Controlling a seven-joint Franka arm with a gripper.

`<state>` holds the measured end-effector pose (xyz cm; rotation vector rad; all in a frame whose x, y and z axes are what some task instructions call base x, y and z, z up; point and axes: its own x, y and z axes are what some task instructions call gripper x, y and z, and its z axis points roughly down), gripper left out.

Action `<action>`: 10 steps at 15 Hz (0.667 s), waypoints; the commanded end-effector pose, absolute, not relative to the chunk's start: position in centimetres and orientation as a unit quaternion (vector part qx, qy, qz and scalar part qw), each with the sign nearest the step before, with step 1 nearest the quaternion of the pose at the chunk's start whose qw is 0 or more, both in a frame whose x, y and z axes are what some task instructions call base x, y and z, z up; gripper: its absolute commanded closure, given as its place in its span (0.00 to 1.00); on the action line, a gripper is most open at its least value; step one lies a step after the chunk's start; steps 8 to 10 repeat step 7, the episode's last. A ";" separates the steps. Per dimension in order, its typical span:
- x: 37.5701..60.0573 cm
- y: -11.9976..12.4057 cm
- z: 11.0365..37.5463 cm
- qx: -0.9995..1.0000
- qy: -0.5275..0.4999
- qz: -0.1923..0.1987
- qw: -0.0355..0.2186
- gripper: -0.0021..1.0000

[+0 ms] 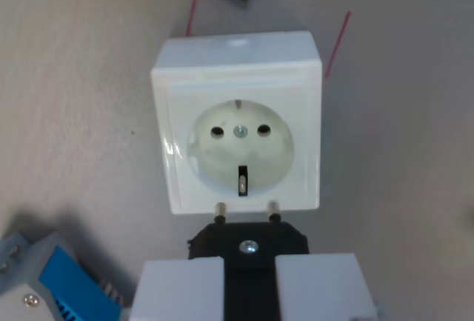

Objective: Move above the white socket

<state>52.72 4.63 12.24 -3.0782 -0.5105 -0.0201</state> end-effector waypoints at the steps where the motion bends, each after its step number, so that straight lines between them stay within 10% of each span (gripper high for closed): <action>1: 53.9 5.1 11.3 -0.987 -0.157 -0.005 0.024 1.00; 10: 54.3 5.4 10.7 -0.987 -0.156 -0.009 0.023 1.00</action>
